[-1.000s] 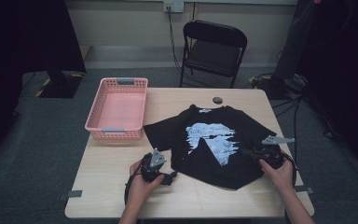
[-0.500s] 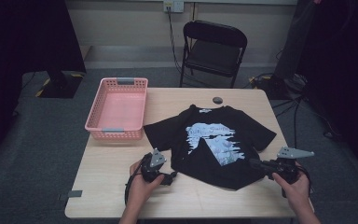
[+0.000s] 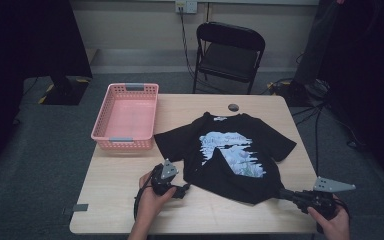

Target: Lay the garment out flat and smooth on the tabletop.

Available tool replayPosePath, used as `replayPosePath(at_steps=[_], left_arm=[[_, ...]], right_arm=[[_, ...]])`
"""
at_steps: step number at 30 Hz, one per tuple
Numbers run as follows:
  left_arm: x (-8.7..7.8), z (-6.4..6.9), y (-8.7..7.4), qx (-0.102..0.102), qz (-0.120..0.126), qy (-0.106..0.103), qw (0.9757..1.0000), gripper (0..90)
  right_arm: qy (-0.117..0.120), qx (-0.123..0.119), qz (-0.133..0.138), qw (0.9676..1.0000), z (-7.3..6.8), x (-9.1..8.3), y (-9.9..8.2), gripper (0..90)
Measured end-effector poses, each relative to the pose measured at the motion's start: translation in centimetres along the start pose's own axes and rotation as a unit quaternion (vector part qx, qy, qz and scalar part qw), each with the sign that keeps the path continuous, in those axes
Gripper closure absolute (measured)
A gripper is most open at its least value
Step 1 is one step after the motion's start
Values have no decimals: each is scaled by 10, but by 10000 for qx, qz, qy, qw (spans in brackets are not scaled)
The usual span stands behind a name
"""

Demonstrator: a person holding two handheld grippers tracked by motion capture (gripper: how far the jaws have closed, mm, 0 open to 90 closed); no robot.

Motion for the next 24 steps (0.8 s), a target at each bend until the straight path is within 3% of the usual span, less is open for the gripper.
replayPosePath(at_steps=[3,10,15,18,20,24], left_arm=[[0,0,0,-1,1,-1,10000,141],[0,0,0,-5,2,2,10000,140],[0,0,0,-12,3,8,10000,137],[0,0,0,-13,-3,13,10000,135],[0,0,0,-11,-7,17,10000,135],[1,-1,0,-9,-7,12,10000,131]], right_arm=[[65,115,29,9999,1,-9,-10,876],[-37,110,-126,9999,0,-21,-29,875],[-8,190,0,9998,-1,-29,-35,857],[106,304,231,9992,-2,-30,-31,753],[63,247,372,9990,-3,-28,-23,660],[2,229,385,9990,-1,-16,-6,622]])
Point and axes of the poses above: each handheld gripper's, and its own axes: x roughly forward along the jaws, y roughly out of its top, z roughly to its right, the point moved 3 cm from there along x, roughly forward along the jaws, and after that the axes turned 8 degrees about x, right-handed, at the moved point
